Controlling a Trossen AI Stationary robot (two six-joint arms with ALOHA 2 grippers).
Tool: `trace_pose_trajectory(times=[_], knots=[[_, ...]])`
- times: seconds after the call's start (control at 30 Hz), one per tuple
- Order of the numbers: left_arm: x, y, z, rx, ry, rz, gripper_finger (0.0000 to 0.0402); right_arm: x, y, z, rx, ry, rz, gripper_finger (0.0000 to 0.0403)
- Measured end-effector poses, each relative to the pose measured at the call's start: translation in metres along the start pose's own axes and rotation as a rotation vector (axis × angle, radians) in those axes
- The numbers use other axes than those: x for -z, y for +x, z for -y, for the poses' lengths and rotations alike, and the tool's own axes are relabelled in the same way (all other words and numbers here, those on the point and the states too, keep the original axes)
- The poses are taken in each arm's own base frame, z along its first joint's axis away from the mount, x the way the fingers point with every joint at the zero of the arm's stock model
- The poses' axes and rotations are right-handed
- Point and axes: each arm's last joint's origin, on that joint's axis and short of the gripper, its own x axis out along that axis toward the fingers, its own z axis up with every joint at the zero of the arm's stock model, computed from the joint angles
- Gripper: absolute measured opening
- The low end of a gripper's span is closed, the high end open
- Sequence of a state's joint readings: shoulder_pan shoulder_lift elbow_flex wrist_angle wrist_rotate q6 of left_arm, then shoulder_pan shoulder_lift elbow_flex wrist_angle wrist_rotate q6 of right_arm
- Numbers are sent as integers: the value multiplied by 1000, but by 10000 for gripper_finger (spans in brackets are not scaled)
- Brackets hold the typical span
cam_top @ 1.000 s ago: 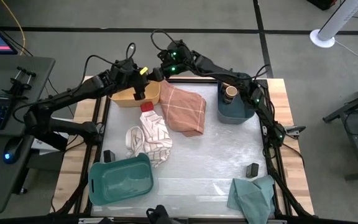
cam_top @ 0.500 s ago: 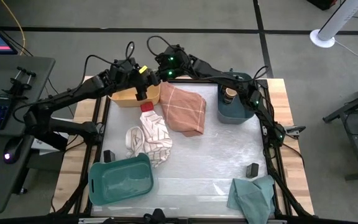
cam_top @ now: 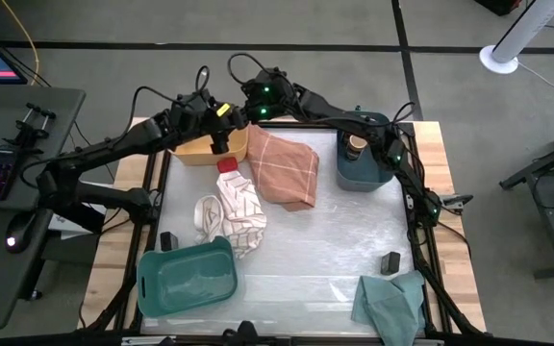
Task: Sort spices by type
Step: Put the right red seasoning can into the yellow bin
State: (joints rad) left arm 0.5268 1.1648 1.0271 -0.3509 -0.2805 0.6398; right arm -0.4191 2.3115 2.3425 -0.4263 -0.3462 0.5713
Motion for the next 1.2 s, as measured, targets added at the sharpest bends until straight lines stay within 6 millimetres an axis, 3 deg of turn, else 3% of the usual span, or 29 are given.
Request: trace_pose_trajectory(times=[0.3,0.5,0.77,0.9,1.1,1.2], knots=[[-2,-1,0,-39,2,-15,300,-3,-1,2,-5,-5,10,213],[-3,0,-1,-59,-103,-1,303,-3,-2,2,-10,5,11,213],[0,0,-1,-55,-145,-27,368,-6,-4,14,26,23,8,212],[1,-1,1,-40,-70,-50,396,-10,-6,21,41,34,17,211],[10,-15,5,-33,41,-158,393,-21,-15,38,61,46,43,211],[21,-32,0,49,-83,-158,393,-29,-27,46,89,26,46,211]])
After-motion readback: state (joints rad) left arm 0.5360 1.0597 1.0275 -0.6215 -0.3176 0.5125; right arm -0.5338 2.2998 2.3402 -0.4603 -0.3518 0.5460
